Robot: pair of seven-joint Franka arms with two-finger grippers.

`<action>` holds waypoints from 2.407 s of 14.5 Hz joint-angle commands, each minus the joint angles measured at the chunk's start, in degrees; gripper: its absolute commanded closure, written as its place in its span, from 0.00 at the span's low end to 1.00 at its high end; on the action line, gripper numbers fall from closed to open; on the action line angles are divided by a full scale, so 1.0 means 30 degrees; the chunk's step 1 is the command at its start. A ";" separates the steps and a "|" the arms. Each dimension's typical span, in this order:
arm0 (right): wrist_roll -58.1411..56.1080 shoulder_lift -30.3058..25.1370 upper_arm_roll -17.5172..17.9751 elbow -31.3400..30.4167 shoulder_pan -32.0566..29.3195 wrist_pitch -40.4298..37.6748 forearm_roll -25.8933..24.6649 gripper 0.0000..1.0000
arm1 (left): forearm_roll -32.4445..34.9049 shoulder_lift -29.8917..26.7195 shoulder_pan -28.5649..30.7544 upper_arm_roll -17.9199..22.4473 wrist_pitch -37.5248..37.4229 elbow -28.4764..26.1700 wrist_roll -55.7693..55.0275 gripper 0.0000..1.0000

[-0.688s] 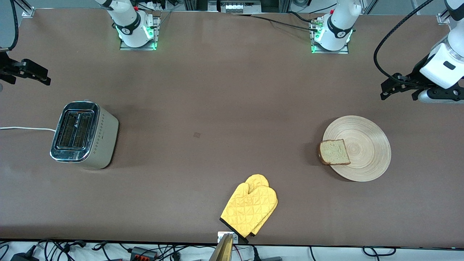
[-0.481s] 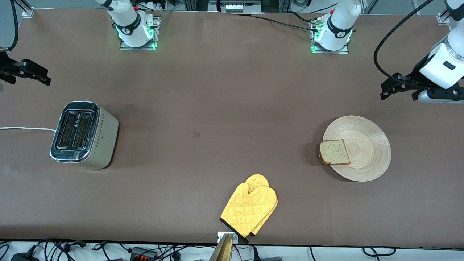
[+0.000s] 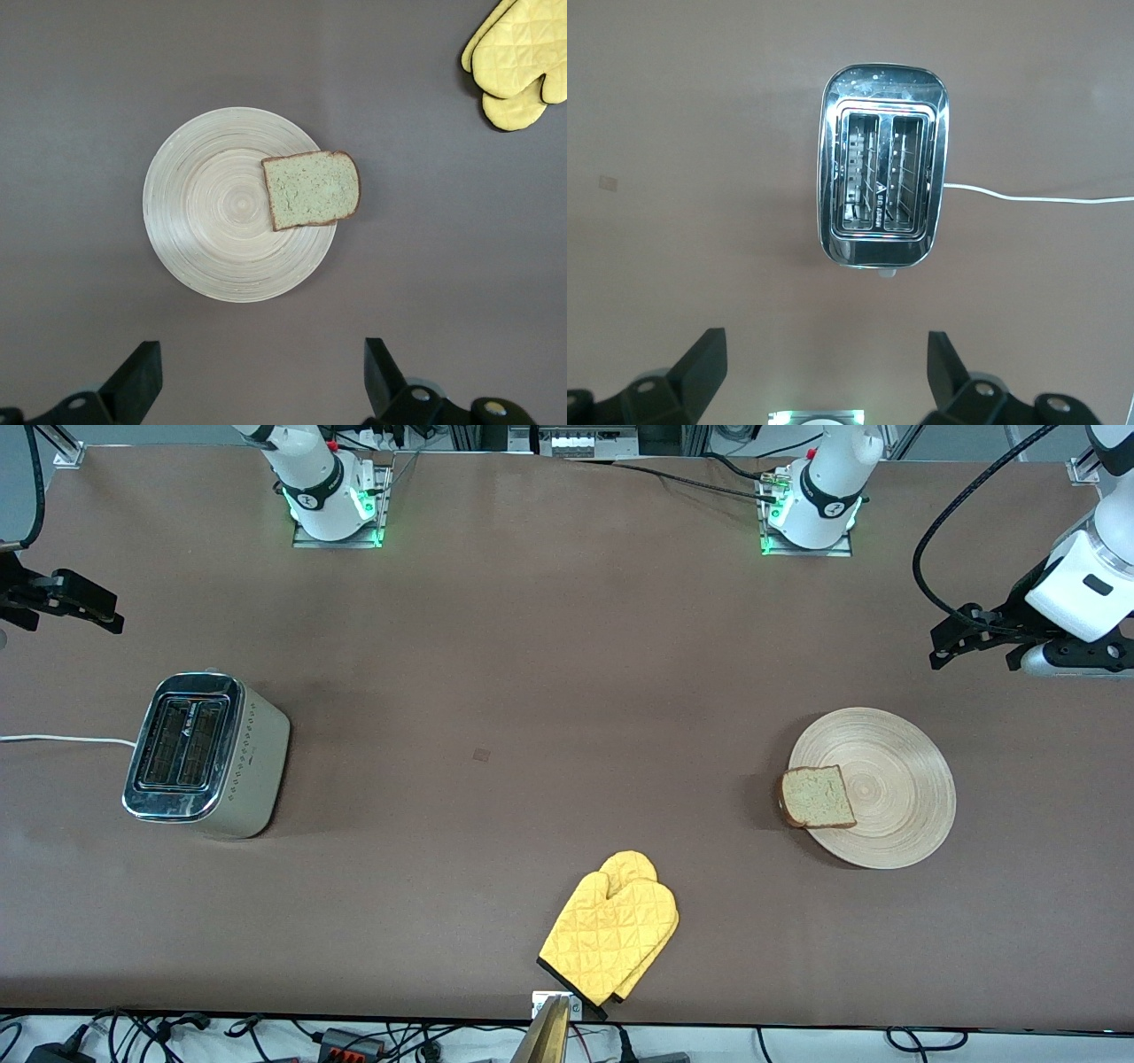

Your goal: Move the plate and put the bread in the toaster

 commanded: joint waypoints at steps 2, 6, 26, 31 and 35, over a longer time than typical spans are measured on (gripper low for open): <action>-0.0317 -0.0130 -0.0060 0.0220 -0.0020 -0.0315 0.0040 0.00 | 0.0453 -0.0497 0.0003 -0.0081 -0.0105 -0.0383 -0.0165 0.00; -0.0317 -0.0130 -0.0002 0.0220 -0.0020 -0.0315 0.0040 0.00 | 0.0482 -0.0497 0.0032 -0.0081 -0.0106 -0.0383 -0.0165 0.00; -0.0317 -0.0071 0.0115 0.0308 -0.0020 -0.0256 0.0070 0.00 | 0.0395 0.2840 0.2840 0.0212 -0.2596 0.1902 0.1849 0.00; -0.0317 -0.0013 0.0115 0.0308 -0.0020 -0.0227 0.0070 0.00 | -0.2350 0.4743 0.6790 0.0183 -0.2391 0.1931 0.4775 0.00; -0.0317 -0.0012 0.0115 0.0308 -0.0020 -0.0256 0.0070 0.00 | -0.6334 0.7668 1.0278 0.0183 -0.1835 0.1960 0.9578 0.00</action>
